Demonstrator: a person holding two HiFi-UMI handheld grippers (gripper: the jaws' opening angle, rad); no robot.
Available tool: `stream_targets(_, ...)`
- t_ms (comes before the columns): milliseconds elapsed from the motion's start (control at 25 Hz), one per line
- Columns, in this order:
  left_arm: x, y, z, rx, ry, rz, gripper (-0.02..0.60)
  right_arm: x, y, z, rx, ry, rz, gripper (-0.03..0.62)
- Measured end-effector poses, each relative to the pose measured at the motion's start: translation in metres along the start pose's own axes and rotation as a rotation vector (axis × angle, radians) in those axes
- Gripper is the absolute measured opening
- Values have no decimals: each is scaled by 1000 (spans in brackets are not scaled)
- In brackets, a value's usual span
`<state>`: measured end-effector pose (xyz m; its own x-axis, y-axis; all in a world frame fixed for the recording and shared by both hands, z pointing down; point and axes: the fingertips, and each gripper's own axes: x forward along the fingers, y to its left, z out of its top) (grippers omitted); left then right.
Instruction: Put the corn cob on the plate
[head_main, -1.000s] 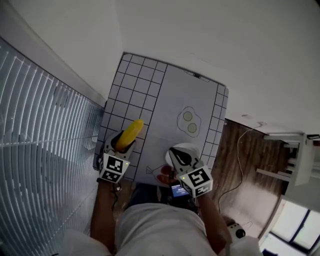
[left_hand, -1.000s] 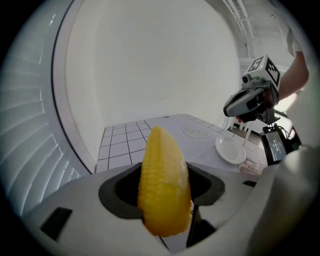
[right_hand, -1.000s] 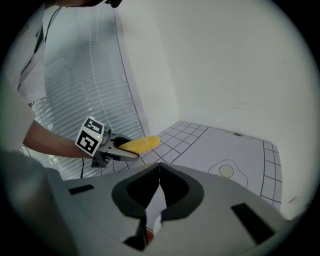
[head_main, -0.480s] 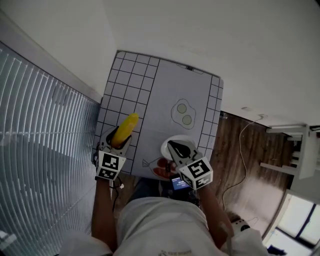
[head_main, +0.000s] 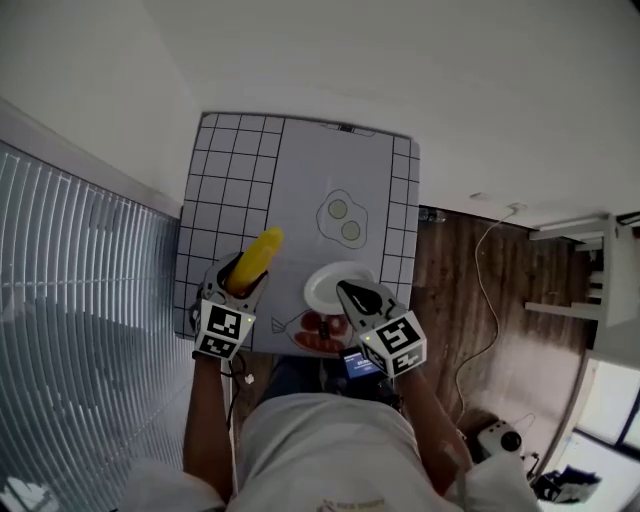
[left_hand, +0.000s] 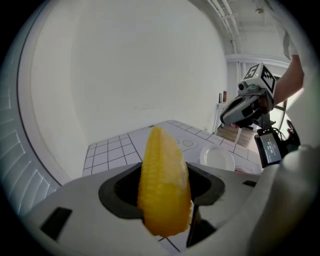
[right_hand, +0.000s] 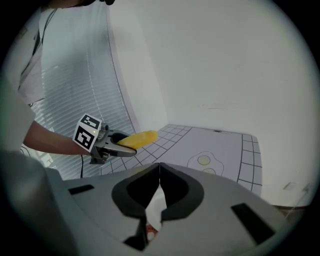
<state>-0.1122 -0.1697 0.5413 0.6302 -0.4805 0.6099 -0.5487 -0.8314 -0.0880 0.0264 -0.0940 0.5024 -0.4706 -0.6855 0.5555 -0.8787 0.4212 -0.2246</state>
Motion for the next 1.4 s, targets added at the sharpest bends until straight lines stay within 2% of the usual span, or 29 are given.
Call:
stream_targets(120, 10, -16, 11, 31, -6, -44, 249, -13, -10, -3, 32, -1, -47, 8)
stream_targets(240, 19, -30, 21, 51, -15, -82, 249, -20, -15, -13, 36, -28, -51, 8)
stream_targets(560, 39, -63, 41, 117, -27, -183, 249, -39, -32, -30, 78, -25, -112, 8)
stream_targets(840, 53, -86, 43, 179, -14, -272, 249, -48, -41, -36, 84, -26, -157, 8)
stream_targets(1120, 57, -100, 39, 230, 16, -353, 249, -48, -41, -41, 28, -2, -192, 8)
stream_targets(1400, 58, -115, 26, 299, 56, -446, 249, -43, -38, -45, -13, 24, -190, 8)
